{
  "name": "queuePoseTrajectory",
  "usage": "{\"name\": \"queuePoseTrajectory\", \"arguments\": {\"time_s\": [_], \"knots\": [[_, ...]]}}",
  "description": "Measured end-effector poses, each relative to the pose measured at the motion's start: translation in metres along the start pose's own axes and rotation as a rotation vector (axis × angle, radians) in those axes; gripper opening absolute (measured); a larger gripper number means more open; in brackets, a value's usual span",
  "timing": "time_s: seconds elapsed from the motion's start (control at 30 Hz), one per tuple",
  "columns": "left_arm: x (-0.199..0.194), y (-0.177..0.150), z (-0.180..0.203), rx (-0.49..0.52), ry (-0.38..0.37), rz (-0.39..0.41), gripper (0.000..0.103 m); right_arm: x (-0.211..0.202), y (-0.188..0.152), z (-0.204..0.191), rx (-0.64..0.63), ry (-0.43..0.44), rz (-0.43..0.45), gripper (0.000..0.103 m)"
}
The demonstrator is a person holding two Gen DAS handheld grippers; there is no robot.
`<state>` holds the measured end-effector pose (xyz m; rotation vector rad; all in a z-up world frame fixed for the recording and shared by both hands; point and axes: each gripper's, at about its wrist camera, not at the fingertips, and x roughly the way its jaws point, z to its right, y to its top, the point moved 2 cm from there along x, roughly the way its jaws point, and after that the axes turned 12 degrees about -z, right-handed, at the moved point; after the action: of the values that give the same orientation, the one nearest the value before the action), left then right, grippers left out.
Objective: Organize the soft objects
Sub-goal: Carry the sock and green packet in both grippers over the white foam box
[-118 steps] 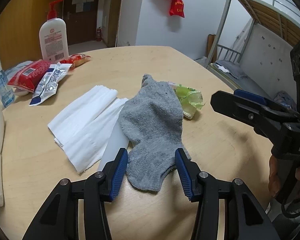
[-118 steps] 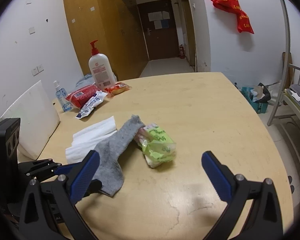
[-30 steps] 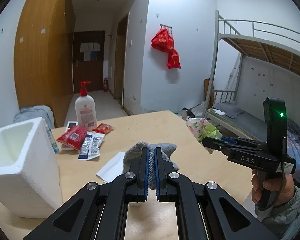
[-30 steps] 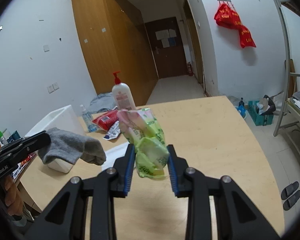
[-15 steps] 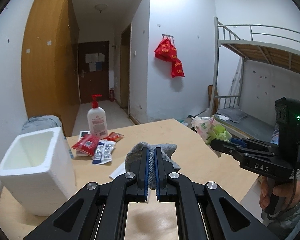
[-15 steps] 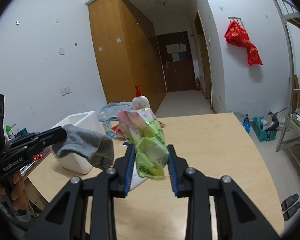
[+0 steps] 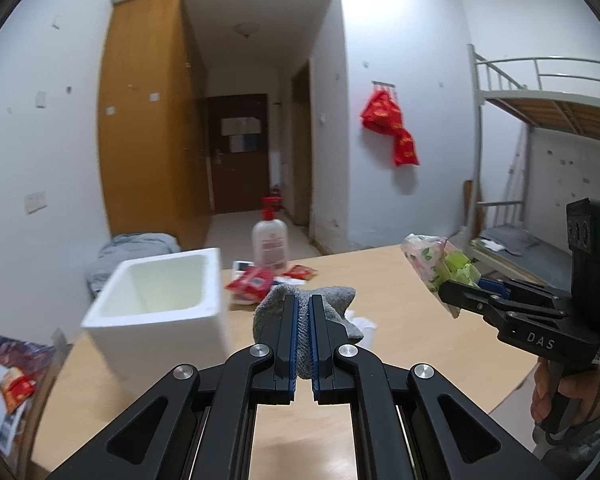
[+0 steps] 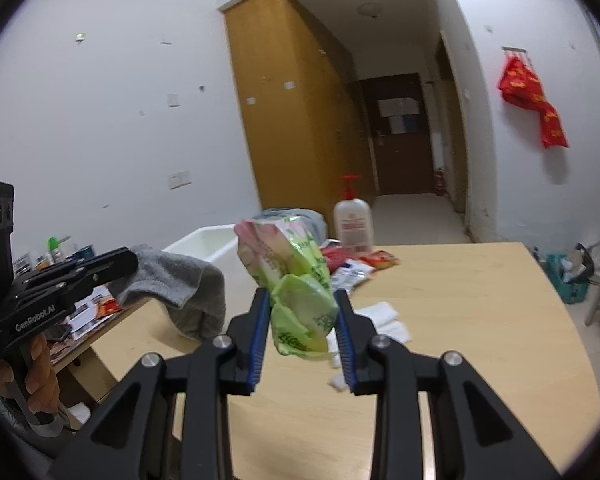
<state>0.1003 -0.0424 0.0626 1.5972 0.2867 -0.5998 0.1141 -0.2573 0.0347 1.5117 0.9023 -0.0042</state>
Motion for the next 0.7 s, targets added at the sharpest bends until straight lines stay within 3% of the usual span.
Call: {"name": "queuePoseTrajectory", "arguments": {"time_s": [0.7], "knots": [[-0.072,-0.049,-0.083,-0.162,0.204,0.063,0.005,0.033,0.006,-0.102,-0.169,0.175,-0.017,0.035]]}}
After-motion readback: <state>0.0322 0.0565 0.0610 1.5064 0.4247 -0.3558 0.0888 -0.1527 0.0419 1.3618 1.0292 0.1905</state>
